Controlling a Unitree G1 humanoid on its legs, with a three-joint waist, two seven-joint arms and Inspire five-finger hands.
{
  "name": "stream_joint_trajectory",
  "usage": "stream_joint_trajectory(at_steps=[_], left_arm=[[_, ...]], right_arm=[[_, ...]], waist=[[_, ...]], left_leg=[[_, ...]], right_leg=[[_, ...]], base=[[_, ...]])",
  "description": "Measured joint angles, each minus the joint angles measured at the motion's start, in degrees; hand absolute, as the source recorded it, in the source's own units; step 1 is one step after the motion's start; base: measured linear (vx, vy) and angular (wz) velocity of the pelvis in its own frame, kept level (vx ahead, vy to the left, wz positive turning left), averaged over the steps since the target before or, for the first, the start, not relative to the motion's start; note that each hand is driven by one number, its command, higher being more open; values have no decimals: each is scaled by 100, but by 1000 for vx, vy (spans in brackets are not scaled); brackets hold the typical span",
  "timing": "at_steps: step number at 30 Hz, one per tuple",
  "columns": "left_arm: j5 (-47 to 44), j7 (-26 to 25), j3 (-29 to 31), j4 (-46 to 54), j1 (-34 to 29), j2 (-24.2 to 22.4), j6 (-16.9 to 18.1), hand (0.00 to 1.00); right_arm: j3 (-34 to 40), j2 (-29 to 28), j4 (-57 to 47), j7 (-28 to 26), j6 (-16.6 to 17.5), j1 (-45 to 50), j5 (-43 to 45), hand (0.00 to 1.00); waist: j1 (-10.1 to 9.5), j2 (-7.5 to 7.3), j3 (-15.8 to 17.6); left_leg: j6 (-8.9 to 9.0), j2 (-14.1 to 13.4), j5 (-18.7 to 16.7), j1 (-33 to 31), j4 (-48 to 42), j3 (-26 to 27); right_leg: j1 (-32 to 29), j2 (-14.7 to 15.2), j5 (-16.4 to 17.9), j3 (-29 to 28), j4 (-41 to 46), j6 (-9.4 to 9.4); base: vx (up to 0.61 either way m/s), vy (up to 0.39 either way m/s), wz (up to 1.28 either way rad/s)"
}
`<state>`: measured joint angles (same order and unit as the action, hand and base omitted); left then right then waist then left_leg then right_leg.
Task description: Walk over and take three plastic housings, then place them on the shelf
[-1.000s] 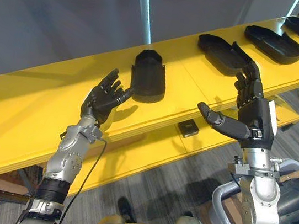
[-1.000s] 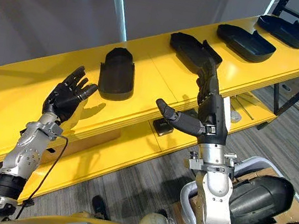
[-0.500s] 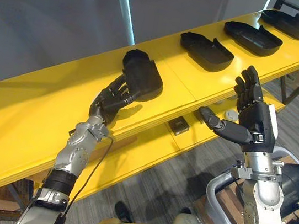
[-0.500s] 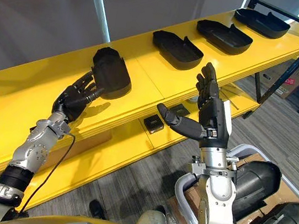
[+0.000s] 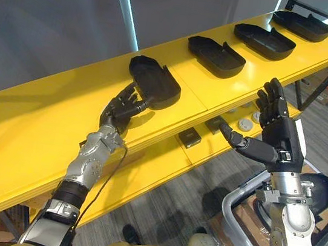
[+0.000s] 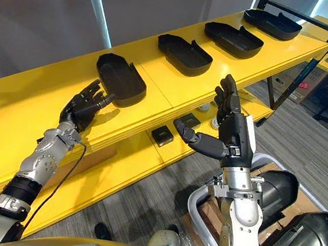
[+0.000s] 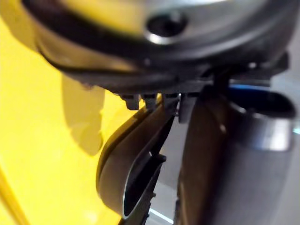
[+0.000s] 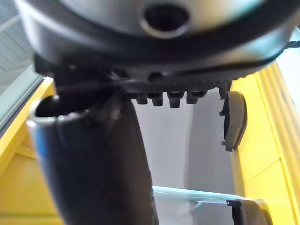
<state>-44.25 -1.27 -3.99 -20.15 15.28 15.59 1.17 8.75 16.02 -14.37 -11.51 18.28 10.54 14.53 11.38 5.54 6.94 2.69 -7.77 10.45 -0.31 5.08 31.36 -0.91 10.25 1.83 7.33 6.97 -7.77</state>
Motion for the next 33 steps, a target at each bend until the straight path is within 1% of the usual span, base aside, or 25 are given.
stream_joint_trajectory(at_steps=[2,3,5,7,8,9,10,12,14,15,17,18,21,22,23,25,28,31,33], left_arm=[[489,-425,239,0,-4,0,37,100],[596,-528,313,0,-7,-1,57,100],[994,-942,602,5,-19,-5,211,100],[1207,-1184,768,119,-78,-13,264,100],[1462,-1363,847,423,-256,-31,268,100],[1579,-1428,887,674,-399,-80,272,100],[1573,-1469,909,882,-498,-132,273,100],[1573,-1535,927,1707,-884,-303,276,100],[1571,-1512,917,2155,-1096,-386,275,100],[1568,-1465,900,2541,-1296,-455,274,100],[1565,-1381,875,2881,-1491,-455,275,100],[1563,-1227,874,3151,-1666,-459,276,100],[1558,-981,874,3514,-1964,-476,277,100],[1547,-853,873,3661,-2082,-504,277,100],[1532,-696,871,3728,-2150,-536,277,100],[1495,-501,854,3845,-2289,-585,276,100],[1308,-188,775,3868,-2317,-630,275,100],[1304,-26,716,3937,-2341,-630,261,100],[1287,67,706,4070,-2487,-630,246,100]], right_arm=[[22,0,-12,-50,0,1,-196,100],[28,1,-12,-45,0,3,-275,100],[29,8,-10,87,1,11,-603,100],[24,14,-5,252,1,8,-800,100],[12,22,-4,406,1,-17,-1001,100],[10,52,17,517,0,-22,-1061,100],[2,96,49,598,-2,-36,-1147,100],[-75,349,334,852,-67,-245,-1442,100],[-161,434,634,1042,-170,-484,-1672,100],[-225,442,933,1252,-301,-698,-1828,100],[-270,444,1223,1486,-396,-903,-1913,100],[-263,446,1498,1780,-501,-1108,-2189,100],[-262,445,1815,2137,-670,-1393,-2487,100],[-254,446,1908,2239,-700,-1519,-2551,100],[-262,447,1970,2304,-762,-1633,-2558,100],[-264,448,2187,2338,-800,-1855,-2636,100],[-263,455,2557,2451,-881,-2166,-2754,100],[-270,470,2877,2491,-1021,-2405,-2760,100],[-286,481,3111,2495,-1086,-2527,-2760,100]], waist=[[0,0,0],[-1,0,0],[-34,0,1],[-64,-4,3],[-133,-8,5],[-196,-8,6],[-231,-8,6],[-398,-14,9],[-503,-22,16],[-600,-23,18],[-697,-18,21],[-791,-5,29],[-854,-4,31],[-916,0,34],[-975,-1,47],[-993,-12,57],[-1049,-24,101],[-1124,-23,210],[-1127,-24,214]], left_leg=[[-3,-1,2,-4,-1,-11],[-4,0,4,-6,-1,-19],[-17,4,13,-19,-8,-83],[-31,14,24,-24,-13,-199],[-31,15,26,-27,-14,-245],[-33,20,30,-35,-14,-297],[-34,25,35,-45,-14,-346],[-33,39,73,-127,-14,-543],[-14,40,94,-145,-14,-642],[-12,47,116,-138,-14,-773],[-3,51,128,-141,-14,-868],[14,63,141,-156,-14,-969],[20,97,146,-194,-8,-1152],[22,105,149,-220,-14,-1196],[36,110,165,-228,-15,-1228],[1,116,194,-234,-15,-1286],[-9,121,211,-239,-14,-1403],[-16,122,208,-258,-7,-1487],[-13,121,211,-326,-8,-1577]], right_leg=[[6,-2,-15,10,0,-23],[9,-2,-15,17,1,-23],[47,0,-16,83,0,-22],[132,9,-9,204,-5,-14],[162,10,-2,250,-12,-6],[199,12,1,303,-25,-4],[220,16,5,356,-26,1],[240,23,46,558,-28,22],[286,22,77,665,-32,61],[386,20,95,793,-44,62],[441,15,113,888,-45,71],[505,15,117,998,-67,71],[610,17,118,1150,-118,70],[606,19,116,1202,-120,71],[619,19,116,1235,-121,70],[656,19,119,1295,-125,68],[740,8,121,1411,-155,68],[789,-18,122,1499,-180,69],[788,-27,122,1596,-202,71]], base=[[0,0,0],[4,3,5],[5,1,15],[9,-1,26],[6,1,26],[0,3,23],[-10,3,31],[-26,3,42],[-25,-1,37],[-24,-4,40],[-18,-4,36],[-16,1,31],[-8,11,32],[-3,21,18],[-3,17,14],[0,11,16],[-4,7,18],[-15,7,15],[-4,1,20]])
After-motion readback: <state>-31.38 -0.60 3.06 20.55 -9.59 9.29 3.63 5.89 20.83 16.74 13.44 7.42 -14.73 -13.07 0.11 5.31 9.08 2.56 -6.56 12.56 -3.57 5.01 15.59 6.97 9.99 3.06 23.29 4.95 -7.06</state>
